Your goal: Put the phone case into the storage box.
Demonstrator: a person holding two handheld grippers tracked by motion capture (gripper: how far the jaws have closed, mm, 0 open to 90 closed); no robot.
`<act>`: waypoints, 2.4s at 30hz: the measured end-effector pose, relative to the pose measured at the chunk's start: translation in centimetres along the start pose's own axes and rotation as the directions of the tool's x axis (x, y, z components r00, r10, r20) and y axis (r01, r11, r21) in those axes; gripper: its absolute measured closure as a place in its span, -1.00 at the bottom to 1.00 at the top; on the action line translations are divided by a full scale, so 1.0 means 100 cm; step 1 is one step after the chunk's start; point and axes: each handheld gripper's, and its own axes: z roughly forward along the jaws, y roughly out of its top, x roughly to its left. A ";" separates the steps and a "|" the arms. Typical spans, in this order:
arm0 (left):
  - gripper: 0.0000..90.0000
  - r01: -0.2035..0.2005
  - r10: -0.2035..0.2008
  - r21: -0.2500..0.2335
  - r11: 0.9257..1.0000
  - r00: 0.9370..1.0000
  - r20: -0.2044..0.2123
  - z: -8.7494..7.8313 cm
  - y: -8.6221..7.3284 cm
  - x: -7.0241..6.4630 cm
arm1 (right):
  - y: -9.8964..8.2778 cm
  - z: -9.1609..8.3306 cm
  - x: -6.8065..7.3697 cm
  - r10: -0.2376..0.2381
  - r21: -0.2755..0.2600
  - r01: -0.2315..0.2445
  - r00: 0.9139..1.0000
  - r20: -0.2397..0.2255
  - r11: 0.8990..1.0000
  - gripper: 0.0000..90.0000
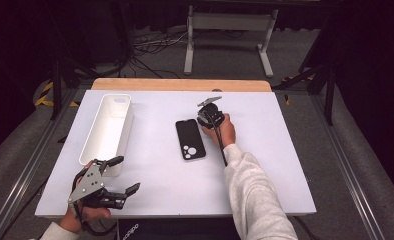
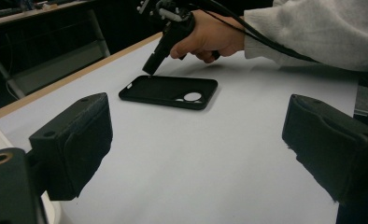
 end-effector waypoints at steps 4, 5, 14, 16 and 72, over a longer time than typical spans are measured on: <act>-0.79 -0.009 0.009 0.010 1.000 1.000 0.010 0.001 -0.001 -0.002 | 0.003 0.005 0.001 0.015 -0.002 -0.015 1.000 -0.008 1.000 1.00; -0.79 -0.012 0.012 0.011 1.000 1.000 0.010 0.001 0.000 -0.002 | 0.004 0.006 0.002 0.009 0.000 -0.009 1.000 -0.009 1.000 1.00; -0.79 0.005 -0.006 0.016 1.000 1.000 0.025 0.002 -0.001 -0.001 | 0.016 0.011 0.026 -0.123 0.037 0.125 0.990 -0.064 0.991 1.00; -0.79 0.014 -0.014 0.013 1.000 0.999 0.034 0.002 -0.001 -0.001 | 0.019 0.012 0.033 -0.144 0.040 0.148 0.986 -0.089 0.988 1.00; -0.83 0.028 -0.030 0.067 0.997 0.999 0.022 0.008 -0.002 0.001 | -0.045 -0.052 0.135 -0.392 -0.050 0.393 0.882 -0.263 0.918 1.00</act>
